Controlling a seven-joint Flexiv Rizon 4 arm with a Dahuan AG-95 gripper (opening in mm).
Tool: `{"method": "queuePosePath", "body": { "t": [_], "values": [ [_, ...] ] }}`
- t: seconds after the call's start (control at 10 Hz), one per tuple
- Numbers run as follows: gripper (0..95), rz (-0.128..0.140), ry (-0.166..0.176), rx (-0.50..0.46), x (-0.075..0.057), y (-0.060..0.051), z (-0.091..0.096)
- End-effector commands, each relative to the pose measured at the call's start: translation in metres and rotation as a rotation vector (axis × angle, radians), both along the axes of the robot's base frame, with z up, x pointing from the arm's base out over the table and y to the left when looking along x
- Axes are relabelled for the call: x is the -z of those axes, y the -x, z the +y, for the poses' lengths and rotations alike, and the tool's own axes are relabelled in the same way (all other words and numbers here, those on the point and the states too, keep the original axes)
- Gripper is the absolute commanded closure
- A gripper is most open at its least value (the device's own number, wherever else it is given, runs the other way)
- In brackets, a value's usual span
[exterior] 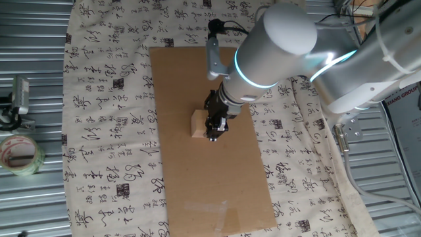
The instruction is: Hold a small block with the gripper and sweep it from left to right on the table
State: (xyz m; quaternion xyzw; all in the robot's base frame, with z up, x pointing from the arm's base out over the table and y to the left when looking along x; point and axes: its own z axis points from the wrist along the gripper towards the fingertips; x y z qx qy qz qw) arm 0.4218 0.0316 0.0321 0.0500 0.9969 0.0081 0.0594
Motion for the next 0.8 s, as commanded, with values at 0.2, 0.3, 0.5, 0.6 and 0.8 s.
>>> {"method": "queuePosePath", "body": {
  "t": [0.2,0.3,0.5,0.6,0.8],
  "values": [
    [95.0,0.01,-0.003,0.001,-0.0026,0.0022,-0.0005],
    [95.0,0.0,0.002,-0.003,-0.0028,0.0021,-0.0005],
    [76.0,-0.003,0.006,-0.01,-0.0016,0.0021,0.0001],
    [76.0,-0.003,0.008,-0.014,-0.0013,0.0022,0.0009],
    [76.0,0.006,0.008,-0.027,-0.0013,0.0023,0.0019]
  ]
}}
